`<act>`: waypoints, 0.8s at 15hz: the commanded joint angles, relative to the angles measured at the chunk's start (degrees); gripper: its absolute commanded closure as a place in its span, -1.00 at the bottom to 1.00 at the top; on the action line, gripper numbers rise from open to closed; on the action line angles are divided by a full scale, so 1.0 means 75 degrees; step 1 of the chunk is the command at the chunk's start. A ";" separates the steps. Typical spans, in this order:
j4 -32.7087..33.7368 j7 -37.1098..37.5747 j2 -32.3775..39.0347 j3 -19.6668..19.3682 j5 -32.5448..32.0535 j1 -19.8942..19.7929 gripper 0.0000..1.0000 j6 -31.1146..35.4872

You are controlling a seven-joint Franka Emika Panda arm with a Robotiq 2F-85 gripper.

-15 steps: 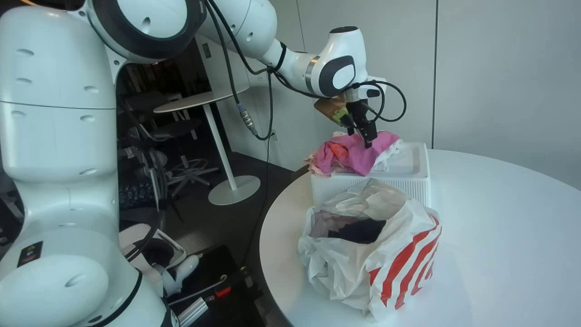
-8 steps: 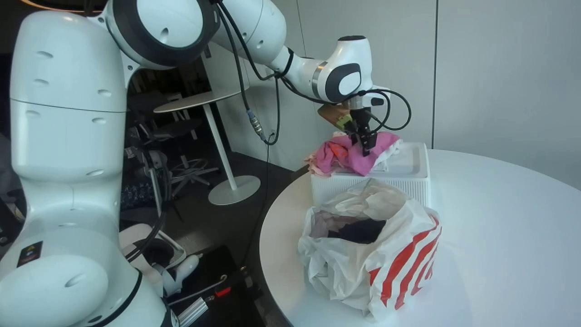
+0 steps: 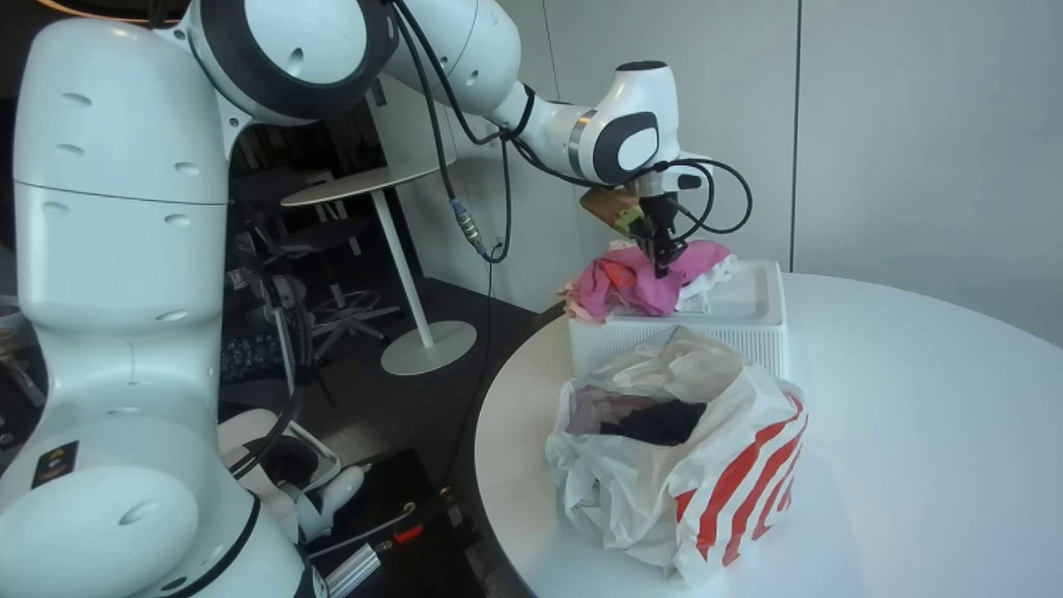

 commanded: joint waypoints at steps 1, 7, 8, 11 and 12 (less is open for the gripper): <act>-0.0804 0.0066 -0.1142 -0.0055 -0.0069 0.0202 0.85 0.0382; -0.2597 0.0938 -0.3552 -0.0020 -0.1089 0.0521 0.86 0.1051; -0.2908 0.1222 -0.3973 0.0057 -0.1312 0.0535 0.86 0.1108; -0.3935 0.2051 -0.5288 0.0437 -0.1888 0.0398 0.86 0.1348; -0.4299 0.2549 -0.5755 0.0484 -0.2189 0.0446 0.86 0.1417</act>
